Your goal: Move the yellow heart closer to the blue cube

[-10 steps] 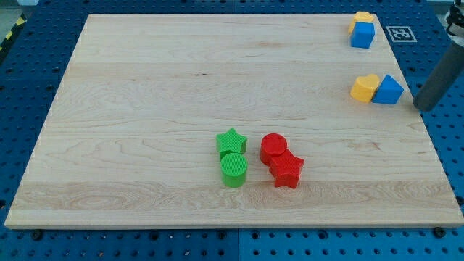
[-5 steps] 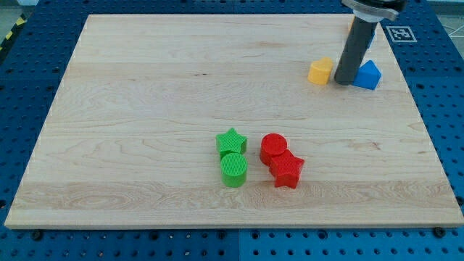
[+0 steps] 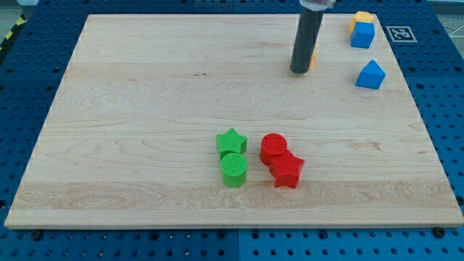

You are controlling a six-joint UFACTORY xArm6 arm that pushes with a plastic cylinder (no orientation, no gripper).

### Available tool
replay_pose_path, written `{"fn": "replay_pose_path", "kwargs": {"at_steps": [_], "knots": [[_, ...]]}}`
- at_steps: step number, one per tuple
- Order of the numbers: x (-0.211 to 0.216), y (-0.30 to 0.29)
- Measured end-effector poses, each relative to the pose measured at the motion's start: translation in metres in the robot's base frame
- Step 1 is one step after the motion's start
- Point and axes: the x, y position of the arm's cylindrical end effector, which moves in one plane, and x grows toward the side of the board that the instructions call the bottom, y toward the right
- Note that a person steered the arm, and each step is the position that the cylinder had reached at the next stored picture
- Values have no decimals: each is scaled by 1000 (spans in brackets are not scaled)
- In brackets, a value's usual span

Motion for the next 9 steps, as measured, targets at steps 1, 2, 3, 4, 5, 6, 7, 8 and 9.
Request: {"fn": "replay_pose_path", "kwargs": {"at_steps": [1, 2, 3, 4, 5, 6, 7, 8, 9], "knots": [[-29, 0], [-46, 2], [-25, 10], [-23, 46], [-36, 49], [-54, 49], [-71, 49], [-55, 65], [-44, 88]]}}
